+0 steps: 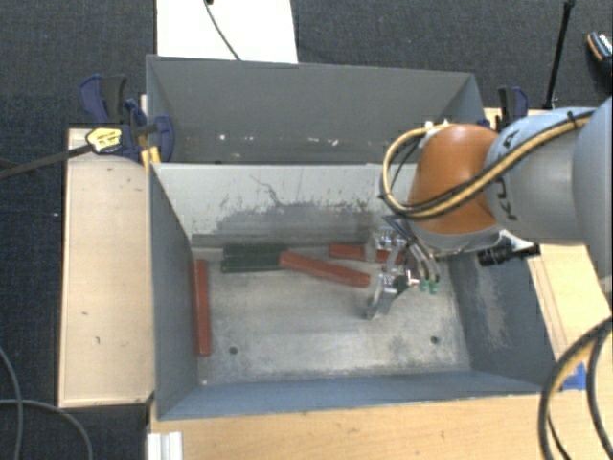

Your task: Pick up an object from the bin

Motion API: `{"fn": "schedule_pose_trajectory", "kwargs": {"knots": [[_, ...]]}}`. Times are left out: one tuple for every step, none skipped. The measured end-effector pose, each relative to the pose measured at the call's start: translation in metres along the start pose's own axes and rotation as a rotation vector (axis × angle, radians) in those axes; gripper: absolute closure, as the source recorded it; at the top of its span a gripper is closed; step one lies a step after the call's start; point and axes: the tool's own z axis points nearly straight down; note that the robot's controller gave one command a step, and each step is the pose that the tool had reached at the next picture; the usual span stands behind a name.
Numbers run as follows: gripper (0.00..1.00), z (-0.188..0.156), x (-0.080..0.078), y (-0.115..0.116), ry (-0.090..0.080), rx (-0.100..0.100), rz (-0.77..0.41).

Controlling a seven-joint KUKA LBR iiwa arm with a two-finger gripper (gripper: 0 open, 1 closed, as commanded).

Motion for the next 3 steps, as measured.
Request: {"fn": "schedule_pose_trajectory", "kwargs": {"knots": [[0.00, -0.001, 0.015, 0.060, 0.002, -0.003, 0.142], [0.00, -0.001, -0.003, 0.055, -0.003, -0.002, 0.113], [0.00, -0.001, -0.010, -0.048, -0.002, 0.001, 0.322]]}}
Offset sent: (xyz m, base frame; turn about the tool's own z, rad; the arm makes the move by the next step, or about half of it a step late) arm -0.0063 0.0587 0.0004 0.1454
